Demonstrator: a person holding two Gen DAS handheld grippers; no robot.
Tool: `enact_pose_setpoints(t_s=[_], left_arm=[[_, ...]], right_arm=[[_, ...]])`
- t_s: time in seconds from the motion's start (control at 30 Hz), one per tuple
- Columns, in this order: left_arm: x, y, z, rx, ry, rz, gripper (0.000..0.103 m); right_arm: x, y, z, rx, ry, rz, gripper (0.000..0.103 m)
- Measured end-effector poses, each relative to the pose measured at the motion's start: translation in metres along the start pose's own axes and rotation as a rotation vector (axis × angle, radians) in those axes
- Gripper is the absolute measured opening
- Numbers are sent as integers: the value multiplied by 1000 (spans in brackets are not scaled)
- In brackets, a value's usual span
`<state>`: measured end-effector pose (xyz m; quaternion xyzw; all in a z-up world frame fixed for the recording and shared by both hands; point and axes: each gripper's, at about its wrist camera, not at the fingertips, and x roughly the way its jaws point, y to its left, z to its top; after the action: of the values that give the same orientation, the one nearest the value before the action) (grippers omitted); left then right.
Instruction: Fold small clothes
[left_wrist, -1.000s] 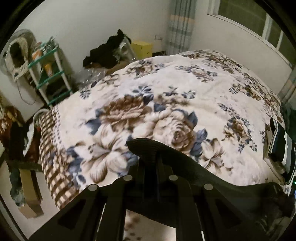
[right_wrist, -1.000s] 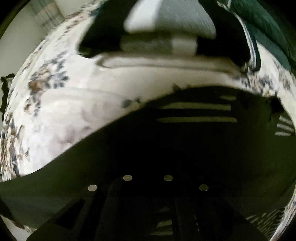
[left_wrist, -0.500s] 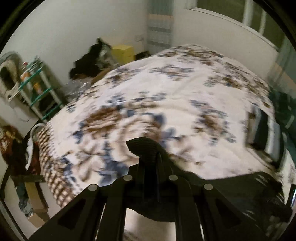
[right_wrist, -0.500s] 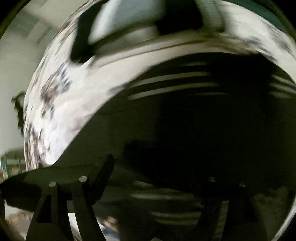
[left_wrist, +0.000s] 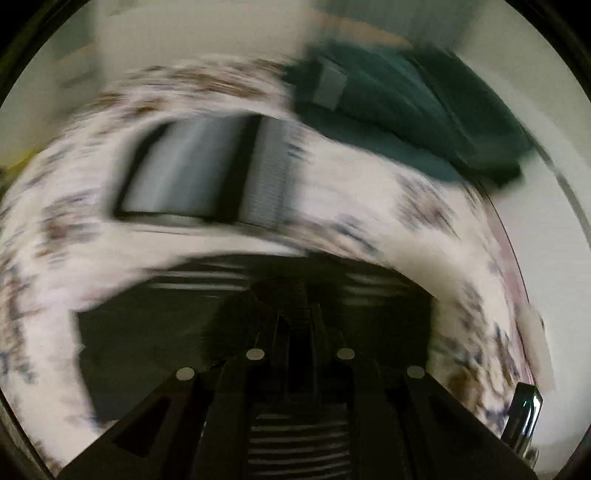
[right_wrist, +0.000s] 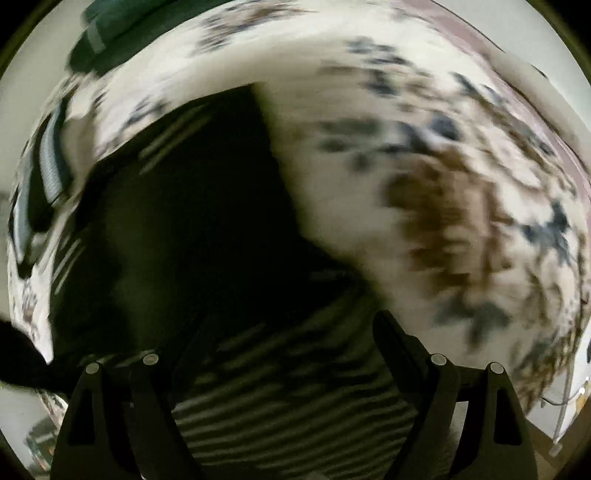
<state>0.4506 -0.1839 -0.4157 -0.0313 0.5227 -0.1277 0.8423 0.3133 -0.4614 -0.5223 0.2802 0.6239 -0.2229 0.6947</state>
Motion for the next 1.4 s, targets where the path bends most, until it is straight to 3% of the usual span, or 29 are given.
enact_pose_setpoints(t_s=[0.07, 0.17, 0.27, 0.3, 0.37, 0.4, 0.43, 0.5, 0.6, 0.67, 0.77, 0.83, 0.9, 1.0, 1.1, 1.17, 1.2, 1.27, 1.3, 1.33, 1.4], left_arm=[[47, -70, -9, 72, 73, -26, 6], [94, -130, -22, 106, 139, -26, 11], [118, -164, -29, 120, 169, -1, 11], [121, -168, -30, 128, 164, 7, 15], [118, -168, -35, 143, 142, 32, 43], [113, -163, -39, 146, 135, 36, 72], [106, -152, -46, 151, 123, 58, 88], [96, -132, -61, 146, 113, 102, 88], [70, -72, -103, 106, 104, 225, 88], [52, -16, -142, 83, 114, 357, 88], [49, 55, -189, 37, 196, 531, 88], [50, 99, -212, -38, 233, 579, 88], [52, 131, -225, -116, 244, 572, 88], [57, 161, -237, -216, 237, 497, 103], [64, 162, -239, -205, 221, 476, 103], [65, 163, -242, -212, 186, 459, 103], [63, 164, -243, -217, 173, 451, 103], [62, 166, -247, -225, 147, 420, 103], [61, 167, -247, -228, 145, 407, 103], [62, 167, -246, -229, 147, 399, 103], [62, 169, -244, -227, 163, 381, 103]], right_arm=[[0, -40, 8, 36, 3, -11, 88], [1, -84, 16, 69, 7, -13, 88], [1, -131, 24, 98, 22, 13, 88], [1, -143, 26, 102, 28, 20, 88], [-2, -163, 31, 107, 42, 41, 88], [-5, -171, 34, 109, 49, 57, 88], [-6, -179, 36, 109, 57, 72, 88], [-12, -190, 44, 100, 75, 103, 88], [-21, -188, 53, 63, 95, 162, 88], [-22, -159, 65, 19, 102, 217, 88], [-12, -109, 87, -57, 118, 273, 88], [-3, -75, 94, -98, 123, 306, 88], [15, -37, 111, -136, 137, 351, 88], [38, 1, 150, -122, 138, 362, 88], [69, 30, 198, -88, 145, 359, 88], [96, 47, 216, -83, 224, 363, 88], [112, 57, 222, -75, 286, 355, 85], [116, 75, 223, -155, 279, 263, 56], [110, 83, 221, -201, 270, 226, 14], [100, 89, 221, -220, 247, 204, 9], [70, 103, 231, -289, 112, 102, 7]])
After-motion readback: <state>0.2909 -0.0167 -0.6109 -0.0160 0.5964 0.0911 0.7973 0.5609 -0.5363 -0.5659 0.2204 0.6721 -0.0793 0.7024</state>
